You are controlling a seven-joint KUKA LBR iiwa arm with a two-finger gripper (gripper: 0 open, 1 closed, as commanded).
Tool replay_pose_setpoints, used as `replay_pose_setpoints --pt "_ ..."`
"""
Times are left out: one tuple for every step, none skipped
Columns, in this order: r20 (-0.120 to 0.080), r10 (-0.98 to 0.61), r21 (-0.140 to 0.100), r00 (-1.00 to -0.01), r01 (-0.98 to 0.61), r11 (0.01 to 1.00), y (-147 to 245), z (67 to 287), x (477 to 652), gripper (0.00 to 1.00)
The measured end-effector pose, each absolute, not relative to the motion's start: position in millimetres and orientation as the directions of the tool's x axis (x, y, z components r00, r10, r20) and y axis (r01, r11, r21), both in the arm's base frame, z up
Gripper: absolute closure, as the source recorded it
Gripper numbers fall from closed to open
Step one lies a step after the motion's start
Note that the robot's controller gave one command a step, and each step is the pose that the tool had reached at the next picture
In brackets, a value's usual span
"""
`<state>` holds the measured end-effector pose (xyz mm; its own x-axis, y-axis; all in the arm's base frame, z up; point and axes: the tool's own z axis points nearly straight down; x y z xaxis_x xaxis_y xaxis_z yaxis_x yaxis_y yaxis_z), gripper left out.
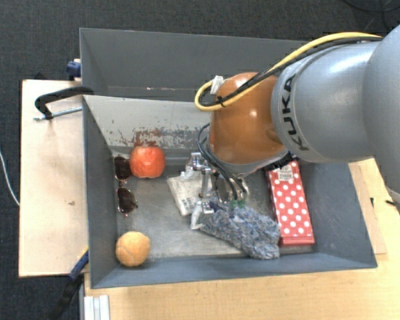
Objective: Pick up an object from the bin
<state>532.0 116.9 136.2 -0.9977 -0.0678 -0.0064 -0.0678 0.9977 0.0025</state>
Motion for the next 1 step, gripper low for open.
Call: replay_pose_setpoints --pt "-0.041 -0.432 0.0 -0.901 -0.433 0.902 75.8 82.0 538.1 1.0"
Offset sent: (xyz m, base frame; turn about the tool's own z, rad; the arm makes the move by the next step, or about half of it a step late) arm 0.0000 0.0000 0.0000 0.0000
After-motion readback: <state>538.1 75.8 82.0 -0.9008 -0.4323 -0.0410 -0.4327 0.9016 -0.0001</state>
